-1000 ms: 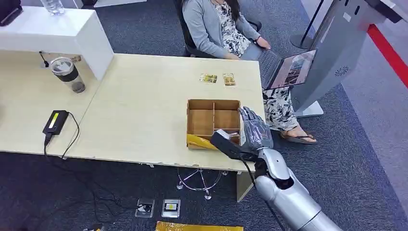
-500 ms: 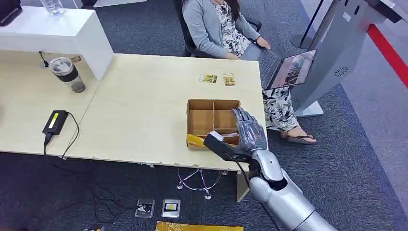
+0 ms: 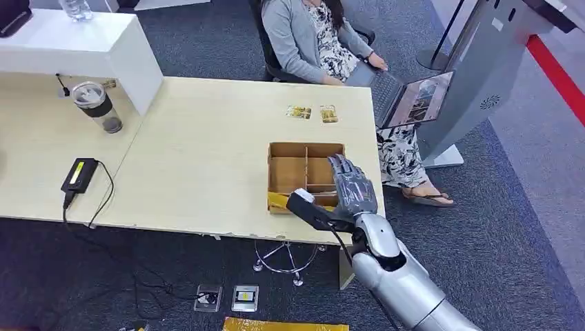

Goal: Pass the card to the sensor for recognition and then transmit it.

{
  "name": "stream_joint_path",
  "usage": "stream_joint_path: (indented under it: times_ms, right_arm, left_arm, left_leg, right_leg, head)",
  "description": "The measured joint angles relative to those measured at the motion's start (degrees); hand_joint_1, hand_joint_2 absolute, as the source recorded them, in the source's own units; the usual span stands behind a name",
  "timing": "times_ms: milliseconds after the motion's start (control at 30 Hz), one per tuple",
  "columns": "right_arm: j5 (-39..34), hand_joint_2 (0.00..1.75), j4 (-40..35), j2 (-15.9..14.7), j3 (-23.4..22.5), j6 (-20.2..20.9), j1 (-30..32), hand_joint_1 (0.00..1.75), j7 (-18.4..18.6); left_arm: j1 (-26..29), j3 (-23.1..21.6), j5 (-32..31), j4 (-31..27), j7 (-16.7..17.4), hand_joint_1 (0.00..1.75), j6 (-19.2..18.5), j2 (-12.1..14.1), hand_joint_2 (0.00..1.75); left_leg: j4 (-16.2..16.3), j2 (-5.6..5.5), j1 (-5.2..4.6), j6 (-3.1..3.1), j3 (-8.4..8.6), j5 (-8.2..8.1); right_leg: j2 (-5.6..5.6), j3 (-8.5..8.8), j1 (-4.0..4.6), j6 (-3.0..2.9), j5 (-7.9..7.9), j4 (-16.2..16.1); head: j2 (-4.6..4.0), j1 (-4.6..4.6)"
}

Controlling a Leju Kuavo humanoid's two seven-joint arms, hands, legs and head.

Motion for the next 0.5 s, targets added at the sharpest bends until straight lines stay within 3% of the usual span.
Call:
stream_joint_path:
  times_ms: [300,500]
  right_arm:
    - [0.6,1.75,0.8,0.6,0.8,0.6,-0.5,0.0,0.4]
    - [0.6,1.75,0.8,0.6,1.3,3.1,-0.5,0.0,1.4]
  left_arm:
    - [0.0,0.0,0.0,0.0,0.0,0.0,-0.1,0.0,0.0]
    - [0.0,0.0,0.1,0.0,0.0,0.0,-0.3,0.2,0.0]
  left_leg:
    - [0.0,0.0,0.0,0.0,0.0,0.0]
    - [0.0,0.0,0.0,0.0,0.01,0.0]
  right_leg:
    - [-0.01,0.0,0.0,0.0,0.0,0.0]
    - [0.0,0.0,0.0,0.0,0.0,0.0]
  head:
    - [0.0,0.0]
    - [0.0,0.0]
